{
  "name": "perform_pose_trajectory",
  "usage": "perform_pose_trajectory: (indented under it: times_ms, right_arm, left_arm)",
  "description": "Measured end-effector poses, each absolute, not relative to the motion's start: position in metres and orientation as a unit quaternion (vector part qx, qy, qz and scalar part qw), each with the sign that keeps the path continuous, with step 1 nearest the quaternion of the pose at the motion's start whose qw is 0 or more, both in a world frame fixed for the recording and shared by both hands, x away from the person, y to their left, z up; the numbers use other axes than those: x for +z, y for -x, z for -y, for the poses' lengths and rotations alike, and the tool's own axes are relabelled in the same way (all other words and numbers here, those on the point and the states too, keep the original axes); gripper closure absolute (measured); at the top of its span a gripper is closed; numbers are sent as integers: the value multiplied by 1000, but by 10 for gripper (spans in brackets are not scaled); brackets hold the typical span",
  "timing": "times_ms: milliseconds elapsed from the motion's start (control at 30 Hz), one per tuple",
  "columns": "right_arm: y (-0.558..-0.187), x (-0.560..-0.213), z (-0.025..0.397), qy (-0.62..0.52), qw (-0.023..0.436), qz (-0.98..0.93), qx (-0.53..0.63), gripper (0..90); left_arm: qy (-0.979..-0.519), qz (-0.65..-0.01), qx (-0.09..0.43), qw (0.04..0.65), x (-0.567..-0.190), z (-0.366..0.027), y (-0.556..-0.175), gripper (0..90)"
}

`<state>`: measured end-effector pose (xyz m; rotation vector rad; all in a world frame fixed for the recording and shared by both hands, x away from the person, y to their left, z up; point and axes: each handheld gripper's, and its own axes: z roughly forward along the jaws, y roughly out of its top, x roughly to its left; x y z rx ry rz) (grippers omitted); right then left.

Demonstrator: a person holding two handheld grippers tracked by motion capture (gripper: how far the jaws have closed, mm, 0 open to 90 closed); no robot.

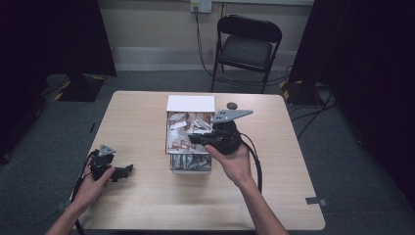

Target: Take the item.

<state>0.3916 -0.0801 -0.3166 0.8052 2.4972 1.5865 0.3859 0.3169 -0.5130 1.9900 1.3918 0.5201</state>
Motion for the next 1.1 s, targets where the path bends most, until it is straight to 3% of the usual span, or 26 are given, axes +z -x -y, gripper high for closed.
perform_pose_trajectory:
  times_ms: [1100]
  right_arm:
    - [-382,-293,110,-257,58,-783,563,900]
  left_arm:
    - [-759,-530,198,323,-513,-317,-386,0]
